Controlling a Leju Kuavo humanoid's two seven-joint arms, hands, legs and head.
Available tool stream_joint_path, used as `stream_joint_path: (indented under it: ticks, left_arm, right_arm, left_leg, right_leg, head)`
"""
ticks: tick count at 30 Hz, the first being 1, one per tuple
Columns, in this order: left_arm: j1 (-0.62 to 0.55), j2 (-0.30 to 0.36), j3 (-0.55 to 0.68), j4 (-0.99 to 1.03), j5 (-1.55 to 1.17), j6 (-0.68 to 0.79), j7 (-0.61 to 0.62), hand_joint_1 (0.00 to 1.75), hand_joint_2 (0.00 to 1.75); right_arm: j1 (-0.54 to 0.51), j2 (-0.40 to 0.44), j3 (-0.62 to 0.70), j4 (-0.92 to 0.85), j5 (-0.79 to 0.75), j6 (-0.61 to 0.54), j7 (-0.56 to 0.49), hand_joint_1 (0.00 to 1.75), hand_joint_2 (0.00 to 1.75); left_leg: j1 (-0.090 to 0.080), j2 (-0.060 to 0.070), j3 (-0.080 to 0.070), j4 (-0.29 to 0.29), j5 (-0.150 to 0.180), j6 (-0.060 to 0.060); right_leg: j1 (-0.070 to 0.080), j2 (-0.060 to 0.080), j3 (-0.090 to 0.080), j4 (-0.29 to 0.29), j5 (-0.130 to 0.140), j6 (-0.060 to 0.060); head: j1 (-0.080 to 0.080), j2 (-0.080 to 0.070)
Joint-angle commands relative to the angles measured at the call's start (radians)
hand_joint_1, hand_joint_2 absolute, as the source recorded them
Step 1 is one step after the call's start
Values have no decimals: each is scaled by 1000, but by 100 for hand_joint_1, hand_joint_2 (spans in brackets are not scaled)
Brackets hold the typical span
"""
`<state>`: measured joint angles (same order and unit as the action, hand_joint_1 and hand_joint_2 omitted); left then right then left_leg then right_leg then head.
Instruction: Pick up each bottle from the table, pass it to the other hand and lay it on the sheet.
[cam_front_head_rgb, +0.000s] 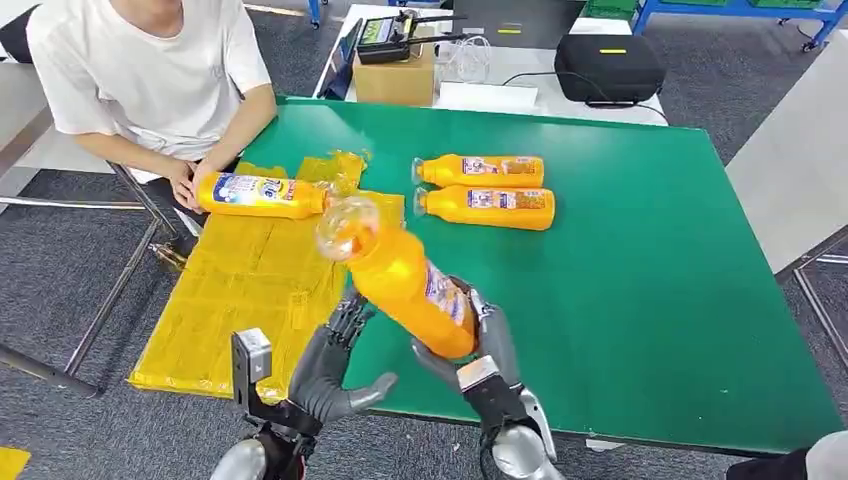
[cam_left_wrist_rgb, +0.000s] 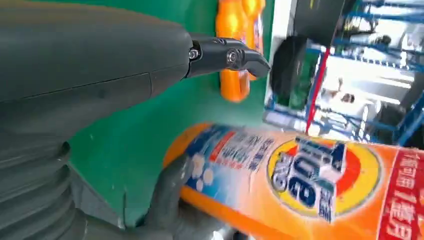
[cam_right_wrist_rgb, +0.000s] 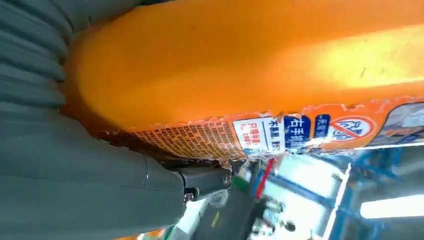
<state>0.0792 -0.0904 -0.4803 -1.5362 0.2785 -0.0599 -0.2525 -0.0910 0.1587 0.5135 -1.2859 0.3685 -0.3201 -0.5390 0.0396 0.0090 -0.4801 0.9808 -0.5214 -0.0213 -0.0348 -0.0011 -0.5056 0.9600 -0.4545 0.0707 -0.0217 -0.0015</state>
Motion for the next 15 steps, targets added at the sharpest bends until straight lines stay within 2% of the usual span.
stream_joint_path:
  ticks: [1, 12, 15]
  left_arm:
    - [-43, -8, -19, 57, 186, -116, 56, 0, 175]
    - [-100, 4, -38, 149, 199, -164, 63, 0, 175]
    - [-102, 1, -24, 119, 42, -24, -13, 0, 175]
  right_arm:
    - [-99, -3, 46, 137, 19, -9, -9, 175, 175]
    - [-120, 4, 95, 217, 30, 19, -40, 175, 175]
    - [-118, 9, 108, 221, 36, 13, -22, 175, 175]
  left_leg:
    - [-1, -1, 3, -3, 1, 4]
    - [-1, 0, 4, -4, 1, 4]
    - [-1, 0, 4, -4, 0, 4]
  right_leg:
    - [0, 0, 3, -3, 1, -5]
    - [1, 0, 3, -3, 1, -4]
    - [1, 1, 3, -3, 1, -5]
  head:
    - [0, 0]
    - [0, 0]
    - [0, 0]
